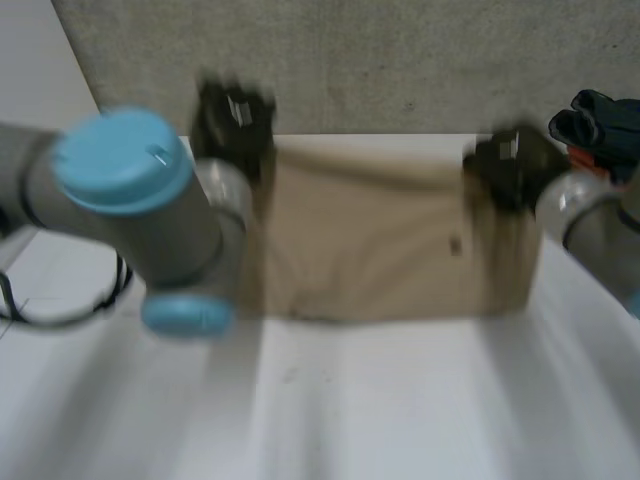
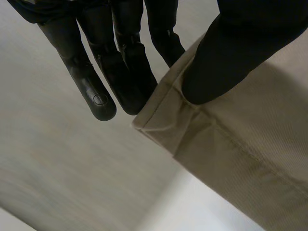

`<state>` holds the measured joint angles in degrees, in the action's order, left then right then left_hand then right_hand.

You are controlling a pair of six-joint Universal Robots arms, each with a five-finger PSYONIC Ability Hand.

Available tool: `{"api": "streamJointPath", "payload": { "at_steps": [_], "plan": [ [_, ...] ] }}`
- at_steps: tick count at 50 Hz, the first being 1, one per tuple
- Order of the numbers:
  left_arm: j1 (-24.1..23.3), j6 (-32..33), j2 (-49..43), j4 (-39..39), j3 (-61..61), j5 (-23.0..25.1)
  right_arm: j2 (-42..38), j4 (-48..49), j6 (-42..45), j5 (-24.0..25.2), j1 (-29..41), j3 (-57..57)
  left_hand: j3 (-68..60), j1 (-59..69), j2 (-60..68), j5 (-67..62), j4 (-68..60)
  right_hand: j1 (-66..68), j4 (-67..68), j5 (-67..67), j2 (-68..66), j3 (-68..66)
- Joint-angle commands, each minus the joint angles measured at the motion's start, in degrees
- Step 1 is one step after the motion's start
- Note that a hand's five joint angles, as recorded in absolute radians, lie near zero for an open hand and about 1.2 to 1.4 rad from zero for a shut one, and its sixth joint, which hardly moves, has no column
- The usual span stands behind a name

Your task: Fold the laundry.

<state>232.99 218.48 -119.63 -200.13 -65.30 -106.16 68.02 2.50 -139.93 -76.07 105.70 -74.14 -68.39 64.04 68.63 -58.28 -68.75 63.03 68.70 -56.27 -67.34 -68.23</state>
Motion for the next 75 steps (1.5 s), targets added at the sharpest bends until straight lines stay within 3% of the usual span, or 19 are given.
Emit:
{"api": "streamJointPath", "payload": {
  "at_steps": [1,2,5,16,28,32,40,45,48,52,55,64,67,68,69,70,75],
  "plan": [
    [2.9,9.0,5.4,-26.9,4.0,6.5,0.6,29.1,-0.8,-1.7,2.0,5.4,-11.6,16.0,11.4,-11.7,-11.3,17.0,11.3,-13.7,-12.7,-11.8],
    [2.8,9.5,5.7,-30.2,3.5,6.7,1.0,33.5,-1.0,-2.0,2.1,5.7,-11.6,16.0,11.4,-11.7,-11.3,17.0,11.3,-13.7,-12.7,-11.8],
    [2.9,9.5,5.8,-30.7,3.3,6.3,1.3,34.3,-1.0,-3.0,2.6,6.4,-11.6,16.0,11.4,-11.7,-11.3,17.0,11.3,-13.7,-12.7,-11.8],
    [3.1,7.3,5.9,-23.1,-10.7,5.6,-3.9,21.3,-1.3,-4.3,5.6,6.8,-11.6,16.0,11.4,-11.7,-11.3,17.0,11.3,-13.7,-12.7,-11.8],
    [1.1,7.2,1.0,-15.0,-28.3,1.8,-17.7,8.2,0.4,-5.0,7.3,1.2,-11.6,16.0,11.4,-11.7,-11.3,17.0,11.3,-13.7,-12.7,-11.8],
    [-1.4,7.0,2.5,-7.5,-32.2,0.5,-16.3,2.0,1.4,-7.0,6.7,-1.8,-11.6,16.0,11.4,-11.7,-11.3,17.0,11.3,-13.7,-12.7,-11.8],
    [-3.8,6.2,17.9,10.7,-39.6,-1.1,-5.5,-17.0,5.0,-8.7,6.5,-9.4,-11.6,16.0,11.4,-11.7,-11.3,17.0,11.3,-13.7,-12.7,-11.8],
    [-11.2,5.6,26.9,33.9,-43.1,-0.9,2.9,-33.1,14.3,-9.2,6.4,-17.9,-11.6,16.0,11.4,-11.7,-11.3,17.0,11.3,-13.7,-12.7,-11.8],
    [-15.4,4.9,28.2,42.5,-42.9,-0.5,5.2,-35.7,18.4,-9.2,6.4,-20.9,-11.6,16.0,11.4,-11.7,-11.3,17.0,11.3,-13.7,-12.7,-11.8],
    [-18.4,3.9,27.3,41.4,-41.1,-0.4,5.8,-34.2,19.2,-9.2,6.7,-23.0,-11.6,16.0,11.4,-11.7,-11.3,17.0,11.3,-13.7,-12.7,-11.8],
    [-17.7,3.8,25.9,39.6,-39.5,-0.4,5.7,-34.0,18.6,-9.3,6.7,-23.2,-11.6,16.0,11.4,-11.7,-11.3,17.0,11.3,-13.7,-12.7,-11.8],
    [-6.0,4.5,12.3,35.4,-28.3,-0.2,5.0,-24.0,16.0,-10.6,6.7,-20.8,-11.6,16.0,11.4,-11.7,-11.3,17.0,11.3,-13.7,-12.7,-11.8],
    [-5.4,4.4,9.9,35.2,-25.1,-0.3,4.3,-22.5,16.0,-11.2,6.7,-21.1,-10.8,15.2,10.6,-10.9,-10.4,17.0,11.3,-13.7,-12.7,-11.8],
    [-5.2,4.2,8.9,35.1,-23.1,-0.4,4.0,-22.0,15.9,-11.5,6.6,-21.4,17.9,-13.5,-18.1,17.7,18.2,17.0,11.3,-13.7,-12.7,-11.8],
    [-5.2,4.1,8.7,34.9,-22.4,-0.4,3.9,-21.7,15.8,-11.6,6.5,-21.5,32.1,-27.8,-32.4,32.0,32.5,17.0,11.3,-13.7,-12.7,-11.8],
    [-5.2,3.9,8.6,34.6,-22.0,-0.4,3.9,-21.6,15.7,-11.6,6.5,-21.7,38.1,-33.7,-38.3,38.0,38.5,17.0,11.3,-13.7,-12.7,-11.8],
    [-4.6,4.0,9.1,28.6,-19.3,-0.2,3.8,-21.0,14.7,-11.3,6.5,-23.2,44.4,-40.0,-44.6,44.3,44.7,17.0,11.3,-13.7,-12.7,-11.8]
  ]
}}
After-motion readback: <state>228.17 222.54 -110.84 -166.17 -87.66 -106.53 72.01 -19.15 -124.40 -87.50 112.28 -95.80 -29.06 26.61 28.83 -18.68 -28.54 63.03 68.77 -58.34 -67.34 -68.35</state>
